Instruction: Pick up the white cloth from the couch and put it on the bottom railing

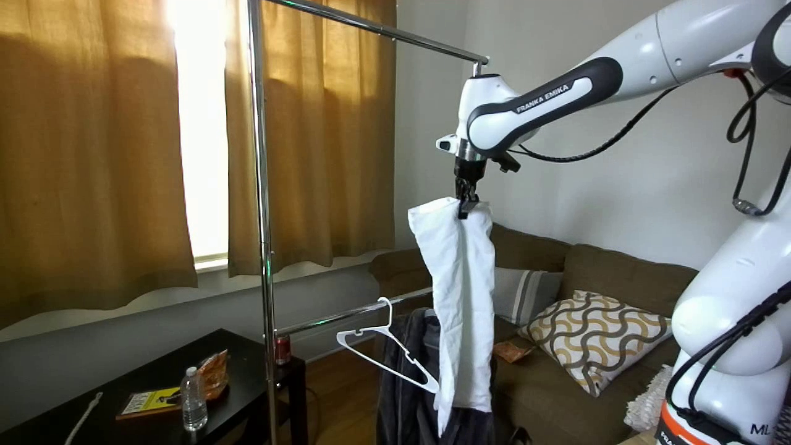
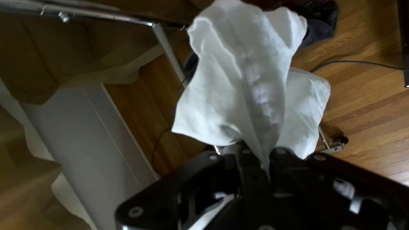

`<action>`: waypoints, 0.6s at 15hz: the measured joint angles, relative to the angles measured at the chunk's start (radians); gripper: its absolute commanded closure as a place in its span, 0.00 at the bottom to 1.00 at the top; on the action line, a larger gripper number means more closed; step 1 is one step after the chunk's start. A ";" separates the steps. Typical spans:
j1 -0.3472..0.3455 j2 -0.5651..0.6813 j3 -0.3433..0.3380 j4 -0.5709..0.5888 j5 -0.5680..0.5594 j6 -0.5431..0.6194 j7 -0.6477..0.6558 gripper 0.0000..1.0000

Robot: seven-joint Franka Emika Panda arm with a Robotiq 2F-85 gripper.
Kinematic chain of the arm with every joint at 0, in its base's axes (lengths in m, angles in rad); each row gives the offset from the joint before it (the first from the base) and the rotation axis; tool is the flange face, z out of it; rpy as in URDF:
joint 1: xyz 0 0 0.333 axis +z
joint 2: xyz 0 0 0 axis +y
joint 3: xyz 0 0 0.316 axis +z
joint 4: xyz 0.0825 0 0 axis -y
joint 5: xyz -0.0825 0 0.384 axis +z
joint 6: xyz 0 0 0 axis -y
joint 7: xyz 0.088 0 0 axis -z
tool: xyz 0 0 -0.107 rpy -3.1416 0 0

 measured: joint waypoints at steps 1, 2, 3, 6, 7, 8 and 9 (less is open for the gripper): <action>0.001 0.031 0.007 0.030 -0.001 0.022 -0.035 0.99; 0.001 0.063 0.011 0.059 -0.001 0.045 -0.070 0.99; 0.001 0.097 0.015 0.089 -0.004 0.069 -0.107 0.99; -0.007 0.203 0.023 0.174 -0.032 0.136 -0.204 0.99; -0.013 0.237 0.026 0.202 -0.056 0.154 -0.225 0.99; -0.020 0.270 0.029 0.229 -0.079 0.171 -0.241 0.99; -0.025 0.302 0.031 0.259 -0.103 0.185 -0.252 0.99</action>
